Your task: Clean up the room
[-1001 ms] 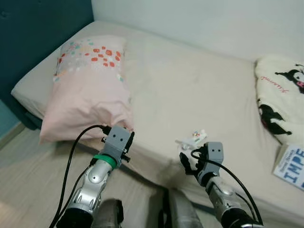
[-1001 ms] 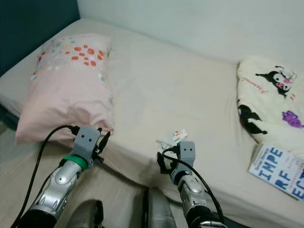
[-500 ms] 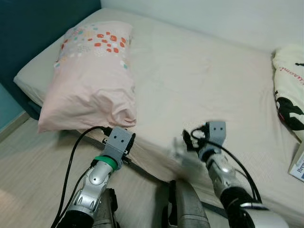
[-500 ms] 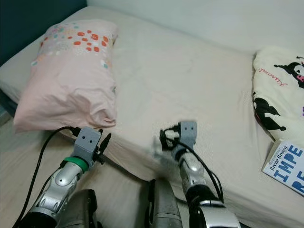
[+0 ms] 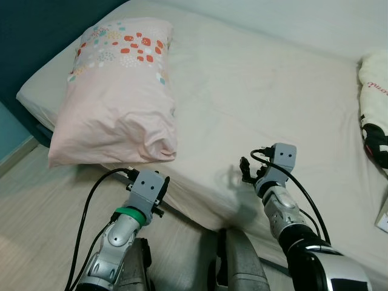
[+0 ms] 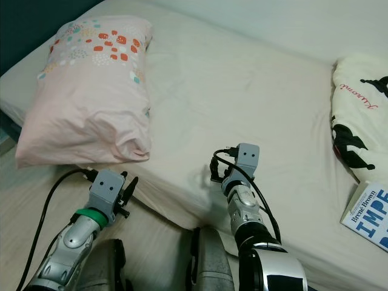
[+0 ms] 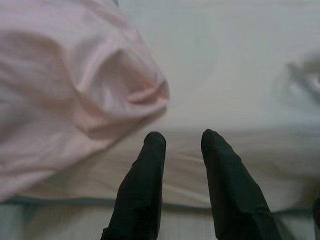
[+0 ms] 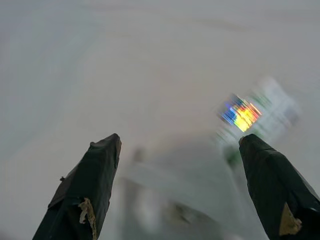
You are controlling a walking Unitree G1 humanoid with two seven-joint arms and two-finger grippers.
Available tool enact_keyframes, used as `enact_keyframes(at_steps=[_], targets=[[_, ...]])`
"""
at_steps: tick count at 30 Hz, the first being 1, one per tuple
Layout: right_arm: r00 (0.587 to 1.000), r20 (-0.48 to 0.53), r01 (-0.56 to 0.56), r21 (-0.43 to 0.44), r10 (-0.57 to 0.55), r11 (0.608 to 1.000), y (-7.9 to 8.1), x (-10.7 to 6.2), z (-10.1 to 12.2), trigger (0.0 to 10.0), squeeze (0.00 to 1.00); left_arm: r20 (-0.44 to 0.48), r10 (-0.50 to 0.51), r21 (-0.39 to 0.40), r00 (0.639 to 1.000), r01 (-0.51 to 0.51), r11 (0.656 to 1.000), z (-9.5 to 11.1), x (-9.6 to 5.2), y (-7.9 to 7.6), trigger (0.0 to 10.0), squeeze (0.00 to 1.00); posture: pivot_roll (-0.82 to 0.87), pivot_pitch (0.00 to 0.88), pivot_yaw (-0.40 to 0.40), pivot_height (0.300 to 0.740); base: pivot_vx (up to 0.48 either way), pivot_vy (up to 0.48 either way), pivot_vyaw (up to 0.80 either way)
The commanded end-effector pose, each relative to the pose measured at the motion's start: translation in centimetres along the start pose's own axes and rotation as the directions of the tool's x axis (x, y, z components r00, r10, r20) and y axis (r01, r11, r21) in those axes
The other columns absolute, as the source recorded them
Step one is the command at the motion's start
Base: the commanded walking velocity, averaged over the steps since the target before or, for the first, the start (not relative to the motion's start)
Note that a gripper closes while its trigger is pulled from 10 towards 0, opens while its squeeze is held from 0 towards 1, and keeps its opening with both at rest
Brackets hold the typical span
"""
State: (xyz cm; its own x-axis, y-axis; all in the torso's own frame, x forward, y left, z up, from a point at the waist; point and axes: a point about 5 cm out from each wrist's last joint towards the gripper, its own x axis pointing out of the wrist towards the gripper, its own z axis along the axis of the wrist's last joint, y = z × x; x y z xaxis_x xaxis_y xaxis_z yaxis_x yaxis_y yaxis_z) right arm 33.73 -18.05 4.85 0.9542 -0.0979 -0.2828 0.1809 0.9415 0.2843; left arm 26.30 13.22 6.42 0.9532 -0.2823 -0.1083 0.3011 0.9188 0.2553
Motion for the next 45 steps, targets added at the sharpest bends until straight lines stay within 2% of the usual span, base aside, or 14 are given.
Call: enact_keyframes(at_steps=[1,2,7,9,14,18,19,21,28,32,33,34,42,45], targets=[[0.998,-0.042,0.044,0.050,-0.042,0.998,-0.6,-0.3,-1.0,10.0,0.53,-0.029,-0.012,0.010,1.000,0.013,1.000,-0.4,-0.3,-0.2,10.0,0.00,0.03,0.162,-0.016,0.605,0.000,0.000,0.00],[0.997,-0.050,0.054,0.068,-0.051,0.996,-0.8,-0.3,-1.0,10.0,0.00,-0.029,-0.012,0.011,1.000,0.012,1.000,-0.3,-0.4,-0.1,10.0,0.00,0.04,0.171,-0.014,0.605,0.000,0.000,0.00],[0.995,-0.053,0.088,0.100,-0.083,0.991,-0.8,0.1,-0.1,10.0,0.00,-0.032,-0.014,0.017,0.999,0.014,1.000,-0.1,-0.8,0.1,10.0,0.00,0.05,0.198,-0.010,0.605,0.000,0.000,0.00],[0.996,-0.042,0.082,0.126,-0.078,0.989,-0.4,0.6,0.7,10.0,0.00,-0.040,-0.015,0.020,0.999,0.016,1.000,-0.2,-1.3,0.1,10.0,0.00,0.05,0.221,-0.011,0.605,0.000,0.000,0.00],[0.996,-0.049,0.086,0.158,-0.079,0.984,0.0,0.8,1.2,10.0,0.00,-0.046,-0.014,0.020,0.999,0.015,1.000,-0.2,-1.6,0.1,10.0,0.00,0.06,0.240,-0.013,0.605,0.000,0.000,0.00],[0.990,-0.105,0.114,0.212,-0.093,0.971,0.4,1.1,1.2,10.0,0.00,-0.055,-0.010,0.015,0.998,0.010,1.000,-0.2,-2.2,0.0,10.0,0.00,0.08,0.275,-0.018,0.605,0.000,0.000,0.00],[0.982,-0.155,0.140,0.211,-0.109,0.967,0.8,1.1,1.0,10.0,0.00,-0.069,-0.007,0.011,0.998,0.008,1.000,-0.2,-2.9,-0.2,10.0,0.00,0.09,0.302,-0.022,0.605,0.000,0.000,0.00],[0.972,-0.179,0.183,0.158,-0.154,0.970,0.6,1.0,0.7,10.0,0.00,-0.079,-0.009,0.009,0.997,0.010,1.000,-0.3,-3.4,-0.3,10.0,0.00,0.09,0.316,-0.025,0.605,0.000,0.000,0.00],[0.934,-0.224,0.298,0.055,-0.279,0.953,-0.6,0.5,-0.5,10.0,0.00,-0.099,-0.012,0.002,0.995,0.012,1.000,-0.4,-4.1,-0.6,10.0,0.00,0.10,0.349,-0.026,0.605,0.000,0.000,0.00],[0.932,-0.229,0.302,0.052,-0.283,0.952,-0.8,0.4,-0.7,10.0,0.00,-0.103,-0.013,0.001,0.995,0.013,1.000,-0.3,-4.2,-0.7,10.0,0.00,0.11,0.351,-0.026,0.605,0.000,0.000,0.00],[0.936,-0.221,0.293,0.064,-0.273,0.954,-0.8,0.4,-0.5,3.4,0.00,-0.106,-0.012,0.000,0.994,0.012,1.000,-0.3,-4.3,-0.7,10.0,0.00,0.11,0.352,-0.027,0.605,0.000,0.000,0.00],[0.939,-0.213,0.290,0.069,-0.270,0.954,-1.0,0.5,-0.3,0.0,0.00,-0.108,-0.009,-0.001,0.994,0.009,1.000,-0.3,-4.3,-0.6,10.0,0.00,0.10,0.352,-0.030,0.605,0.000,0.000,0.00],[0.945,-0.186,0.284,0.058,-0.269,0.957,-1.6,0.7,0.6,0.0,0.00,-0.126,0.001,-0.006,0.992,-0.002,1.000,-0.4,-4.4,-0.6,10.0,0.00,0.10,0.341,-0.035,0.605,0.000,0.000,0.00],[0.968,-0.156,0.206,0.048,-0.197,0.977,-1.3,0.8,0.9,0.0,0.00,-0.124,-0.002,-0.011,0.992,0.000,1.000,-0.3,-4.0,-0.8,10.0,0.00,0.09,0.319,-0.035,0.605,0.000,0.000,0.00]])
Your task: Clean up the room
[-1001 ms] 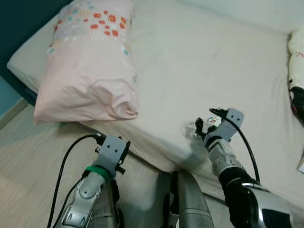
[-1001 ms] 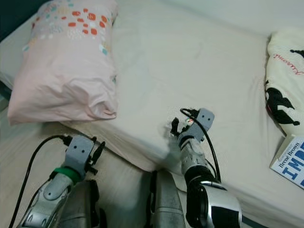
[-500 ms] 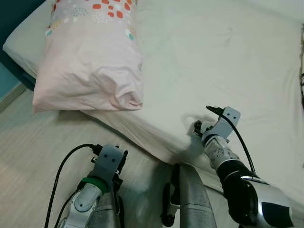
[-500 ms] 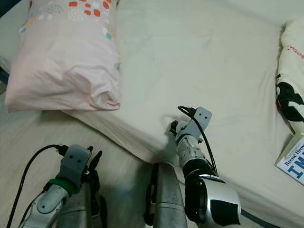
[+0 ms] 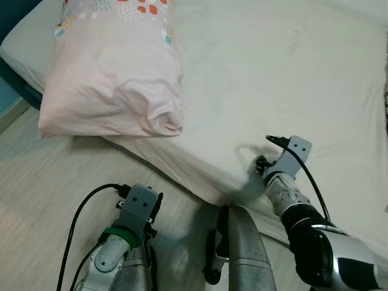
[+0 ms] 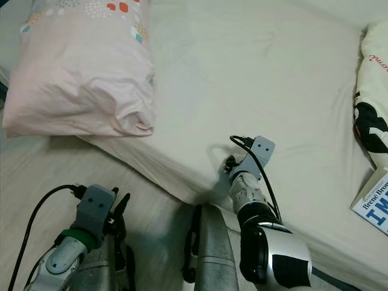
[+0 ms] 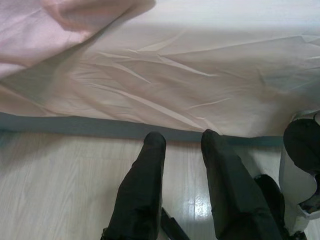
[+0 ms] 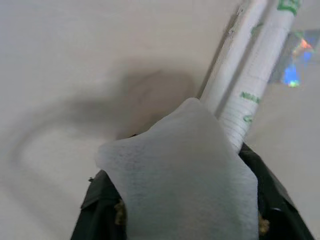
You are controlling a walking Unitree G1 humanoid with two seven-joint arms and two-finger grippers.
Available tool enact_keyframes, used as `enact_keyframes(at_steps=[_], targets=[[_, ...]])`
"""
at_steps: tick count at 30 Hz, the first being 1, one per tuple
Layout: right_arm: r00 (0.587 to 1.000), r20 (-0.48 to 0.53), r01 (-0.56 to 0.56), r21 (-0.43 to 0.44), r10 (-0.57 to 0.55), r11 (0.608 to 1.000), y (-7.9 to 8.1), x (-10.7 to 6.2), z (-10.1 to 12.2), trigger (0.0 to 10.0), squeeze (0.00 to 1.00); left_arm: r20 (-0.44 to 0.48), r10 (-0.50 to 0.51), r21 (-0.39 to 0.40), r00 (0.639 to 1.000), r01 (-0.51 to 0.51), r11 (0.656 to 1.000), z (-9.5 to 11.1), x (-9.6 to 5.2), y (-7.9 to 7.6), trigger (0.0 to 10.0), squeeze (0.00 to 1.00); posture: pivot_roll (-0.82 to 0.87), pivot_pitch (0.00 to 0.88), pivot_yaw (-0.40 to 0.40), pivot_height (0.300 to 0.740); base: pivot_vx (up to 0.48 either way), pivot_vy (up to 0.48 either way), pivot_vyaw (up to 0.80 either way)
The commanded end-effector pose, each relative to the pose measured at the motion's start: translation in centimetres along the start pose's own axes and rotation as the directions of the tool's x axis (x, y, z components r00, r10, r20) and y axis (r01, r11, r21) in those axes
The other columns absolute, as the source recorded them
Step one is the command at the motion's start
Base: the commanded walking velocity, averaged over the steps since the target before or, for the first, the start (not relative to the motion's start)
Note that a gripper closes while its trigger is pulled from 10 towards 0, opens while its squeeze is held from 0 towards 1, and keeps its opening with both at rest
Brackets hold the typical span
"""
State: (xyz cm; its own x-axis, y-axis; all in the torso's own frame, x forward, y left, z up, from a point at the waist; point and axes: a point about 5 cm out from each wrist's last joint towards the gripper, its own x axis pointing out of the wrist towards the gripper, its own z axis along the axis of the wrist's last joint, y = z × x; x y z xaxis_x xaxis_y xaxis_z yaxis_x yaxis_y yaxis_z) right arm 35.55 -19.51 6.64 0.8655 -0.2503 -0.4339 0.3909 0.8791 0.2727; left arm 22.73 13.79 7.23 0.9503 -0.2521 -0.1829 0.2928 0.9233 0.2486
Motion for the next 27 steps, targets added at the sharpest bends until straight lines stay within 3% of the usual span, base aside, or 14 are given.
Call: enact_keyframes(at_steps=[1,15,19,25,27], targets=[[0.999,-0.046,-0.006,-0.012,0.005,1.000,-0.9,-0.2,-1.6,0.0,0.00,-0.043,-0.010,-0.002,0.999,0.010,1.000,-0.8,-0.2,-0.5,10.0,0.00,0.09,0.319,-0.035,0.605,0.000,0.000,0.00],[0.993,-0.103,-0.042,0.072,0.049,0.997,-0.9,-0.5,-3.0,0.0,0.00,-0.023,-0.006,0.011,1.000,0.007,1.000,-0.5,1.4,0.1,10.0,0.00,0.08,0.251,-0.032,0.605,0.000,0.000,0.00],[0.992,-0.100,-0.071,0.079,0.079,0.994,-0.8,-0.6,-3.5,0.0,0.00,-0.004,0.008,0.007,1.000,-0.008,1.000,-0.1,2.3,0.2,10.0,0.00,0.07,0.195,-0.042,0.605,0.000,0.000,0.00],[0.988,-0.051,-0.146,0.035,0.148,0.989,-0.5,-0.7,-3.1,0.0,0.00,0.018,0.031,-0.004,0.999,-0.031,1.000,0.3,3.0,0.6,10.0,0.00,0.05,0.131,-0.046,0.605,0.000,0.000,0.00],[0.968,0.033,-0.246,-0.047,0.248,0.968,0.3,-0.9,-2.3,0.0,0.00,0.031,0.049,-0.013,0.998,-0.048,0.999,0.6,3.3,1.0,10.0,0.00,0.04,0.101,-0.047,0.605,0.000,0.000,0.00]])
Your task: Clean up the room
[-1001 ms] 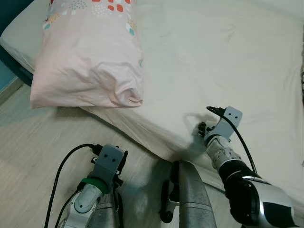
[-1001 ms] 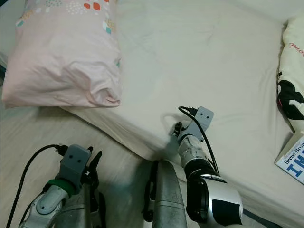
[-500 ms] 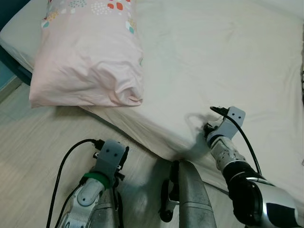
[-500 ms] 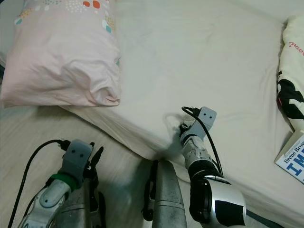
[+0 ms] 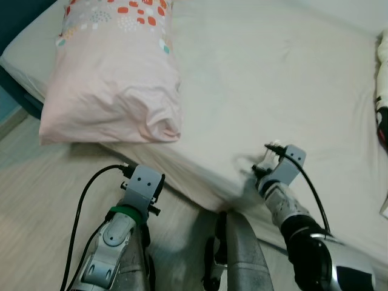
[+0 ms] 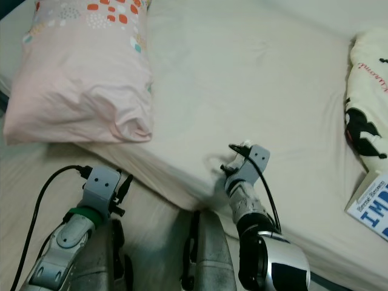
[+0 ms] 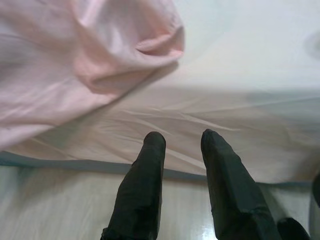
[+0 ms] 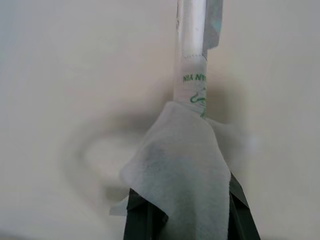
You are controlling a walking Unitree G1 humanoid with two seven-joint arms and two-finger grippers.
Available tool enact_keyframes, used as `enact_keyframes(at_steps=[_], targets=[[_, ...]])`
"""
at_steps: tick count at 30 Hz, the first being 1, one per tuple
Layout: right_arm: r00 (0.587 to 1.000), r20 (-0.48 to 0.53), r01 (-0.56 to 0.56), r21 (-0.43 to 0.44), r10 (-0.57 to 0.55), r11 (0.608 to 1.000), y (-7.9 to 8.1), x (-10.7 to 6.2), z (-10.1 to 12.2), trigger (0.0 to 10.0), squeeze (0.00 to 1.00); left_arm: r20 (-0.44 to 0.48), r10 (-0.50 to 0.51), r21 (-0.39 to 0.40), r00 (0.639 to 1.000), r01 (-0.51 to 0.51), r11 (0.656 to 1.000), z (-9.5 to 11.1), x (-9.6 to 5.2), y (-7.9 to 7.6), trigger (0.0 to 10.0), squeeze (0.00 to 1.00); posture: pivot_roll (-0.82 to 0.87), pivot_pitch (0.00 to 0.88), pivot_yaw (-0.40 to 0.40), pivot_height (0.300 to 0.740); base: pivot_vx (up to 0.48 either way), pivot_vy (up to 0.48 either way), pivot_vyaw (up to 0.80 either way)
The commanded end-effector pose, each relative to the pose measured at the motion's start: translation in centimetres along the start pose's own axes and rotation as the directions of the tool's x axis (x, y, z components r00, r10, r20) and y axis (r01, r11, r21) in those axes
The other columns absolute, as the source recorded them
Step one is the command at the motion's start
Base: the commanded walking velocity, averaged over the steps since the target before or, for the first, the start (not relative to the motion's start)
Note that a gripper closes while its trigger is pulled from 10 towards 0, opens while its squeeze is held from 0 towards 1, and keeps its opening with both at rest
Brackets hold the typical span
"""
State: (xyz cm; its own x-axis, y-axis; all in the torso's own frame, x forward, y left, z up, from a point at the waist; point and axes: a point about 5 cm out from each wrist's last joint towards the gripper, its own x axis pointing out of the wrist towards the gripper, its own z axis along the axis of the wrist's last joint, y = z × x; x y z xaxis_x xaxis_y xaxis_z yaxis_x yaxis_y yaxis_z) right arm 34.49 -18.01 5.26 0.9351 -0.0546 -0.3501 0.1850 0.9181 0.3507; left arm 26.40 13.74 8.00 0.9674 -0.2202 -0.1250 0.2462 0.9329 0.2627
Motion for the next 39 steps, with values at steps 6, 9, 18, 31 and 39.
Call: enact_keyframes(at_steps=[6,9,18,31,39], targets=[[0.922,0.197,-0.243,-0.381,0.335,0.892,1.9,-2.7,-0.5,10.0,0.00,0.006,0.031,-0.037,1.000,-0.031,0.999,-0.1,0.1,0.5,10.0,0.00,0.00,0.040,-0.053,0.605,0.000,0.000,0.00],[0.896,0.212,-0.276,-0.426,0.391,0.862,1.8,-4.7,-2.0,10.0,0.00,0.015,0.052,-0.056,0.999,-0.051,0.997,-0.1,0.2,0.7,10.0,0.00,-0.01,0.027,-0.055,0.605,0.000,0.000,0.00],[0.891,0.245,-0.248,-0.442,0.382,0.862,1.0,-5.9,-2.7,10.0,0.00,0.038,0.062,-0.093,0.997,-0.059,0.994,0.3,1.1,0.4,10.0,0.00,-0.03,0.000,-0.037,0.605,0.000,0.000,0.00],[0.873,0.275,-0.243,-0.473,0.404,0.847,2.5,-5.1,-0.8,10.0,0.00,0.100,0.060,-0.123,0.993,-0.047,0.991,2.3,3.5,-0.3,10.0,0.00,-0.02,0.000,-0.040,0.655,0.000,0.000,0.00],[0.884,0.262,-0.234,-0.470,0.387,0.851,2.0,-5.4,-1.2,10.0,0.00,0.095,0.052,-0.133,0.994,-0.039,0.990,2.2,3.6,-0.6,10.0,0.00,-0.03,0.000,-0.038,0.695,0.000,0.000,0.00]])
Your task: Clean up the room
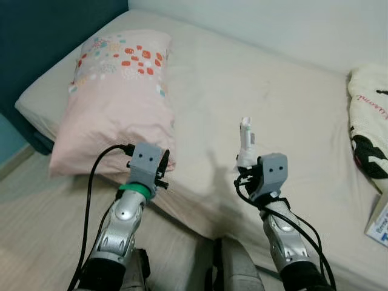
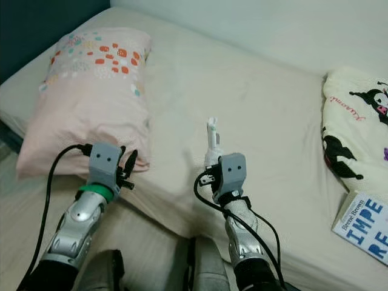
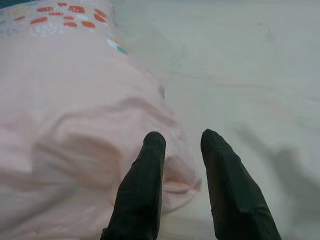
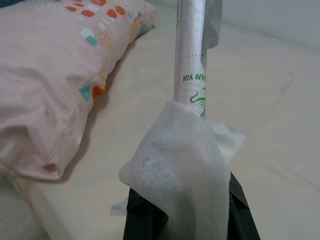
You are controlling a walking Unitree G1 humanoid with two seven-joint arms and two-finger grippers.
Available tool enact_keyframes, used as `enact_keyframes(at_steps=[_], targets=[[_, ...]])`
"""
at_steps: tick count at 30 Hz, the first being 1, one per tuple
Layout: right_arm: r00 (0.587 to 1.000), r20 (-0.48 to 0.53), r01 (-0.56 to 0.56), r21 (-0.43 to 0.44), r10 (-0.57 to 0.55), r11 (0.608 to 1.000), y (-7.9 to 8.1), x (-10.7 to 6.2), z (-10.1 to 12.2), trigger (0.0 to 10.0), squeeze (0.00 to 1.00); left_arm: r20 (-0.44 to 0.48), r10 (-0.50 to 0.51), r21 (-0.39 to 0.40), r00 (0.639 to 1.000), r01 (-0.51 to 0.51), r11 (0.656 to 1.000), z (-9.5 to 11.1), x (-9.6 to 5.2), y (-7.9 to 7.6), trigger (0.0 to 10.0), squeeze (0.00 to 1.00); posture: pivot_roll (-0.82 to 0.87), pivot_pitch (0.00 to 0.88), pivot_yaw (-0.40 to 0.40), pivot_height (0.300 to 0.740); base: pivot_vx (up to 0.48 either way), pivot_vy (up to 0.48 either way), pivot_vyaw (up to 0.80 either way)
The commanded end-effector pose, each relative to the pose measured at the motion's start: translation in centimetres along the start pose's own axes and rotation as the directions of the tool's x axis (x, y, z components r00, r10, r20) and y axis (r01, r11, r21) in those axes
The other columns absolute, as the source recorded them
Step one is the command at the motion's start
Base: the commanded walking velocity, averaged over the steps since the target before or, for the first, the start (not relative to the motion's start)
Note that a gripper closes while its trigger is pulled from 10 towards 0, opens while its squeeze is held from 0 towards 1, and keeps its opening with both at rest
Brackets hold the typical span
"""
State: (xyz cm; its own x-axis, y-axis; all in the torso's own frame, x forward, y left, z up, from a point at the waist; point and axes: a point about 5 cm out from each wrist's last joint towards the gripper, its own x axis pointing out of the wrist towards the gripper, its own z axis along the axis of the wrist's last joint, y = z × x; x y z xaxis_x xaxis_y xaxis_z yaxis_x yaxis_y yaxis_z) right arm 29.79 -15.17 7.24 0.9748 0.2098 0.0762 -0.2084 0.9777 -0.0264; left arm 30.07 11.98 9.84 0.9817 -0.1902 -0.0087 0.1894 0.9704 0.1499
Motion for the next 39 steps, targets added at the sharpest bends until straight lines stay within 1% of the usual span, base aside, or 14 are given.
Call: enact_keyframes(at_steps=[1,10,22,29,32,35,39], targets=[[1.000,-0.025,0.006,-0.002,-0.006,1.000,-0.12,-0.43,-0.46,10.0,0.00,-0.009,-0.011,-0.014,1.000,0.010,1.000,-0.35,-0.10,-0.35,10.0,0.00,-0.03,0.000,-0.038,0.700,0.000,0.000,0.00],[1.000,-0.028,0.007,0.000,-0.007,1.000,-0.15,-0.35,-0.48,10.0,0.00,-0.007,-0.006,-0.030,1.000,0.006,1.000,-0.34,0.04,-0.35,10.0,0.00,-0.03,0.000,-0.041,0.740,0.000,0.000,0.00],[0.999,-0.035,0.029,0.010,-0.028,1.000,-0.03,-0.41,-0.53,10.0,0.00,-0.014,-0.019,-0.041,1.000,0.019,0.999,-0.46,0.02,-0.59,10.0,0.00,-0.03,0.000,-0.030,0.740,0.000,0.000,0.00],[0.999,-0.030,0.012,0.018,-0.011,1.000,0.49,-0.14,-0.37,10.0,0.00,-0.015,-0.026,-0.043,1.000,0.026,0.999,-0.47,-0.05,-0.78,10.0,0.00,-0.03,0.000,-0.031,0.740,0.000,0.000,0.00],[0.999,-0.034,-0.005,0.003,0.005,1.000,0.64,-0.01,-0.31,10.0,0.00,-0.015,-0.029,-0.044,0.999,0.028,0.999,-0.50,-0.17,-0.85,10.0,0.00,-0.03,0.000,-0.032,0.740,0.000,0.000,0.00],[0.999,-0.034,0.005,0.004,-0.005,1.000,0.58,0.02,-0.32,10.0,0.00,-0.015,-0.029,-0.043,0.999,0.029,0.999,-0.54,-0.26,-0.89,10.0,0.00,-0.02,0.000,-0.032,0.740,-0.286,0.000,0.75],[0.999,-0.039,0.011,0.029,-0.010,1.000,0.62,0.10,-0.35,10.0,0.00,-0.015,-0.029,-0.043,0.999,0.028,0.999,-0.54,-0.28,-0.87,10.0,0.00,-0.02,0.000,-0.031,0.740,-0.292,0.000,0.70]])
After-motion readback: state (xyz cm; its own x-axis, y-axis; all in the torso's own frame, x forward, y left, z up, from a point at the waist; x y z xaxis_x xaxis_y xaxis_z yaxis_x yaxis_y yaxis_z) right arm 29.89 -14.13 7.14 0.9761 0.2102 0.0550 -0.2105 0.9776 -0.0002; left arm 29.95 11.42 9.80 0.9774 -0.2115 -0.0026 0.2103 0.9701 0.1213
